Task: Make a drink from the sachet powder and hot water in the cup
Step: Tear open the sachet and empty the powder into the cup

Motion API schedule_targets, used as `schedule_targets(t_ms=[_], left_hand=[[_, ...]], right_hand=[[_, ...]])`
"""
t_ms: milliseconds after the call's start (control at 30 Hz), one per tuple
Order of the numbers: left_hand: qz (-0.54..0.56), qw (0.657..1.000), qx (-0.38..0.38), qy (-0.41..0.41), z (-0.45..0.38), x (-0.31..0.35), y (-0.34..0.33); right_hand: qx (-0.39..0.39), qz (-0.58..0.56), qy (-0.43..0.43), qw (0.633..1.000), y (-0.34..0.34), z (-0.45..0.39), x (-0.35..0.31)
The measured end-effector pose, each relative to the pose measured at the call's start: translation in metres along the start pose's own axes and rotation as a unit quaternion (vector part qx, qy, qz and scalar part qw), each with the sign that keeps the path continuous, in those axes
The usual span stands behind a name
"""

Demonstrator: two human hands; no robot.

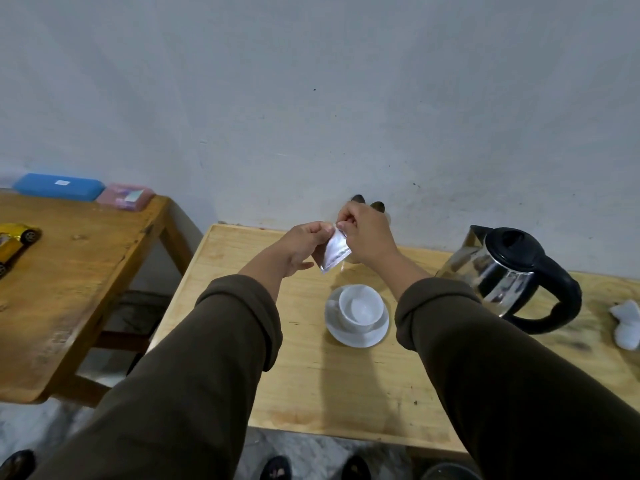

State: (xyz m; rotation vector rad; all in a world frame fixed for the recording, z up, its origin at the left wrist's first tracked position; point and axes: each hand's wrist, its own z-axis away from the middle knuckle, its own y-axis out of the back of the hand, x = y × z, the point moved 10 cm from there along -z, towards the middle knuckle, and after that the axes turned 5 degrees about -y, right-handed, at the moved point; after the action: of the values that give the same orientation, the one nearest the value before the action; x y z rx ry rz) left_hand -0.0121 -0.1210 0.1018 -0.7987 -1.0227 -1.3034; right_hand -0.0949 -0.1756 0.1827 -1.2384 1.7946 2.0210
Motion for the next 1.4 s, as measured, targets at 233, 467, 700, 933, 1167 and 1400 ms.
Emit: schedule_targets(t_ms=[233, 467, 700, 933, 1167, 1400], left_hand=[[-0.074, 0.996, 0.024, -0.044, -0.005, 0.017, 0.0], [-0.084, 0.993, 0.051, -0.059, -0.008, 0.021, 0.004], [-0.067, 0.995, 0.061, -0.041, -0.011, 0.018, 0.002], [-0.033, 0.995, 0.089, -0.028, -0.01, 0.013, 0.01], [-0.025, 0.994, 0.107, -0.03, -0.007, 0.012, 0.012], [-0.021, 0.992, 0.117, -0.033, -0.005, 0.01, 0.011]], right_hand=[[-0.063, -0.007, -0.068, 0.996, 0.001, -0.006, 0.027], [-0.056, -0.011, -0.031, 0.998, 0.005, -0.003, 0.016], [-0.046, 0.013, 0.025, 0.999, 0.003, -0.001, 0.003], [-0.094, 0.029, 0.039, 0.994, -0.004, 0.005, 0.001], [-0.123, 0.021, 0.018, 0.992, -0.006, 0.012, 0.01], [-0.13, -0.004, -0.006, 0.991, -0.004, 0.018, 0.016]])
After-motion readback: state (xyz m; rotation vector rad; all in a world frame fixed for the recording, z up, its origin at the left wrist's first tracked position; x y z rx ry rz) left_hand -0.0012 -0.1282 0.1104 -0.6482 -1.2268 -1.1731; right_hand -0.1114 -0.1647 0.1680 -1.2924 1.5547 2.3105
